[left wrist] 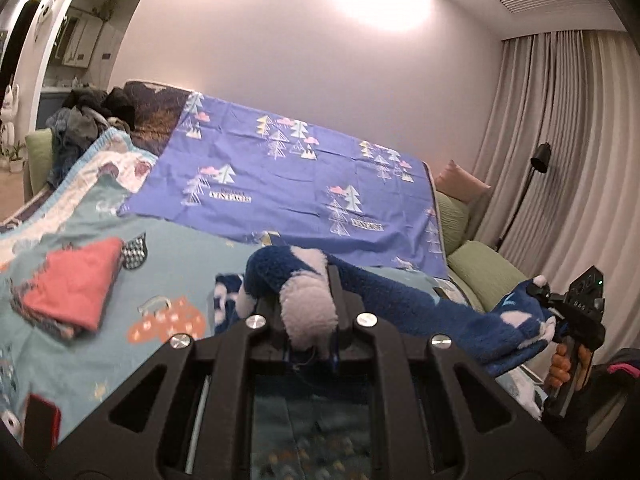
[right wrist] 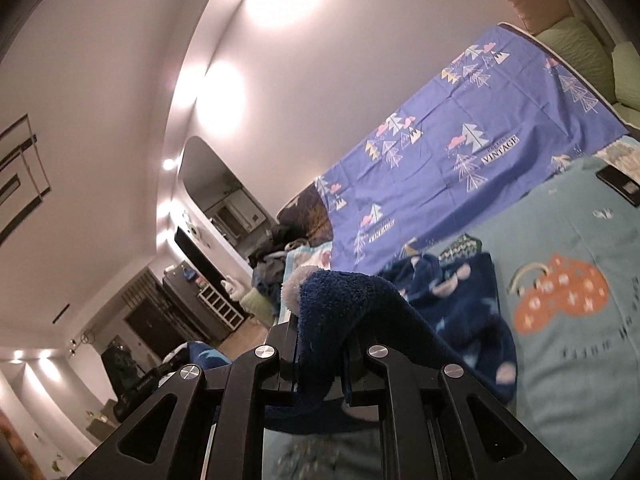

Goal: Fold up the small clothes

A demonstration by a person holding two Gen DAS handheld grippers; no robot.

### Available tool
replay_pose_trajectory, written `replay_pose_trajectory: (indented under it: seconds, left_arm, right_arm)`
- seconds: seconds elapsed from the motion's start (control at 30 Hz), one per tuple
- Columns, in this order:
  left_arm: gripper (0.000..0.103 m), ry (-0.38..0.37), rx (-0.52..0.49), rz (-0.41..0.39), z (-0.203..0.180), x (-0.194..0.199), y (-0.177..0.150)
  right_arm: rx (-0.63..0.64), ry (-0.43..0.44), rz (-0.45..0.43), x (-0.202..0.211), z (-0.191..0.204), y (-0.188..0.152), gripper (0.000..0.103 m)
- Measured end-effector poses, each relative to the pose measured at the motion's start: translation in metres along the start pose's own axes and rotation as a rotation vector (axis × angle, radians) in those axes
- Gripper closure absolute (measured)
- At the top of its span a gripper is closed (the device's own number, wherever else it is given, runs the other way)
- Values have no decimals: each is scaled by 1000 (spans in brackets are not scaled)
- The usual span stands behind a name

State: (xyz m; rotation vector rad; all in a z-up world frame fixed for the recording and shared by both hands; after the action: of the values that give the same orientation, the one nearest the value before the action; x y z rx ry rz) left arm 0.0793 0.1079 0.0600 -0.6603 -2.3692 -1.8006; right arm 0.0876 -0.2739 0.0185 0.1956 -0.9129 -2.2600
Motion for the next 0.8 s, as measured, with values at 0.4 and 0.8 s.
replay_pose_trajectory:
  seconds: [0.4, 0.8]
  left_arm:
    - [88, 156, -105, -67, 6, -87, 20]
    - [88, 261, -164, -47, 18, -180, 32]
  right_arm:
    - [17, -46, 4, -84, -44, 44, 90]
    - [-2, -123, 29, -153, -100, 76, 90]
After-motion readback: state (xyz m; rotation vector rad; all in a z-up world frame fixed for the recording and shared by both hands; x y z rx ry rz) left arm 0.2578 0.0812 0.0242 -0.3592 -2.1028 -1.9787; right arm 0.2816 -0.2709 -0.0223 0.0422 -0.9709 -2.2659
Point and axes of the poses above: each gripper's, at about its wrist camera, not at the fingertips, and x roughly against the way its jaws point, z to its left, y to its top, the point moved 6 cm from there along -x, roughly the way its jaws point, and after that the axes turned 4 degrees about y, right-handed, at the moved point
